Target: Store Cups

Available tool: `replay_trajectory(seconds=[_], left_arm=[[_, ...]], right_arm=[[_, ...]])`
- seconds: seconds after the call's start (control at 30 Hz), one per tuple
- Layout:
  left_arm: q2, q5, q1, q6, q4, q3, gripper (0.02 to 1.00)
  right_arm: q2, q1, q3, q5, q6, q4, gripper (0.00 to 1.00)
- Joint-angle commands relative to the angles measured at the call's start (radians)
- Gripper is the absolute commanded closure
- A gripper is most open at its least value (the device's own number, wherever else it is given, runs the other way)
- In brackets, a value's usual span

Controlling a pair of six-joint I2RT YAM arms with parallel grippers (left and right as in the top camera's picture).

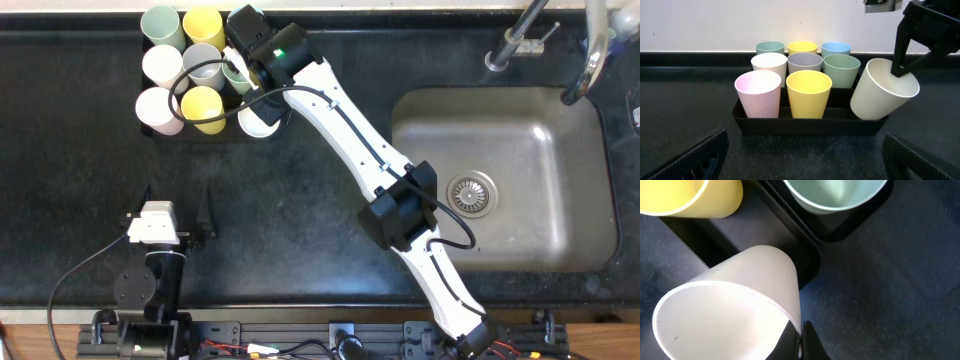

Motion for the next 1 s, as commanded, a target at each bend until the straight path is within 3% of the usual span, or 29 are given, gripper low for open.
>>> replay_trajectory(seconds=[0.03, 1.0], left_arm=[[-0.006, 0.002, -0.008, -0.008, -0.002, -0.002, 0.020], [-0.006, 0.002, -0.008, -0.008, -0.002, -0.002, 0.020]], right_arm=[[0.003, -0.013, 0.027, 0.012, 0.008, 0.014, 0.958], [0.072, -0.008, 0.027, -0.051, 0.007, 0.056, 0.956]])
